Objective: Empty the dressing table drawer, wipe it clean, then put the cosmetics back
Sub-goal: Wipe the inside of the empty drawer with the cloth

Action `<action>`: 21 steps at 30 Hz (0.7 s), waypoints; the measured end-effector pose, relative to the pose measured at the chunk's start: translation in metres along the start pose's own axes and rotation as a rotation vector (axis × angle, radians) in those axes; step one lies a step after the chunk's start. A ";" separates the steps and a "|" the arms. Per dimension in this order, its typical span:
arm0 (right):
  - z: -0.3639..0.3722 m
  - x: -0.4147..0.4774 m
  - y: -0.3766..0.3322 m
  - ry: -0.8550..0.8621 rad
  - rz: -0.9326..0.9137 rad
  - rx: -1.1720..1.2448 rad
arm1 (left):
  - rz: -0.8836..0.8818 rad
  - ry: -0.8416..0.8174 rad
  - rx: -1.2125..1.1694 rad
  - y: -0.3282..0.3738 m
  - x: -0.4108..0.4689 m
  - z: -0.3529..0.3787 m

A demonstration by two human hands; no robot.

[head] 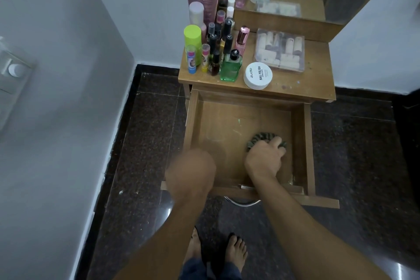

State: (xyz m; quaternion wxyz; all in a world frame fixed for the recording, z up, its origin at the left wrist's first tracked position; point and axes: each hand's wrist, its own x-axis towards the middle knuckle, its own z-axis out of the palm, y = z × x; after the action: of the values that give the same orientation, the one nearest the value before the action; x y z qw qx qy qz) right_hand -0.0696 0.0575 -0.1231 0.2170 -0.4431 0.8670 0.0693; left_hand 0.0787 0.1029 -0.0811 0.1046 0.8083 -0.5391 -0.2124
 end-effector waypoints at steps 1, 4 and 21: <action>0.001 -0.002 -0.005 0.004 -0.032 -0.002 | 0.001 -0.004 -0.001 0.000 0.000 0.001; 0.007 -0.011 -0.022 0.011 -0.144 -0.018 | 0.003 -0.002 -0.008 0.000 0.000 0.000; 0.032 -0.019 -0.069 -0.131 -0.650 -0.043 | -0.013 -0.001 -0.056 -0.001 0.002 0.001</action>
State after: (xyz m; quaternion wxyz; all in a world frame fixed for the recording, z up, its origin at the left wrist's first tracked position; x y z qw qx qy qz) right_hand 0.0054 0.0404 -0.1385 0.2735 -0.6957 0.6628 0.0431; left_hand 0.0794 0.1017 -0.0831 0.1256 0.8085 -0.5276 -0.2286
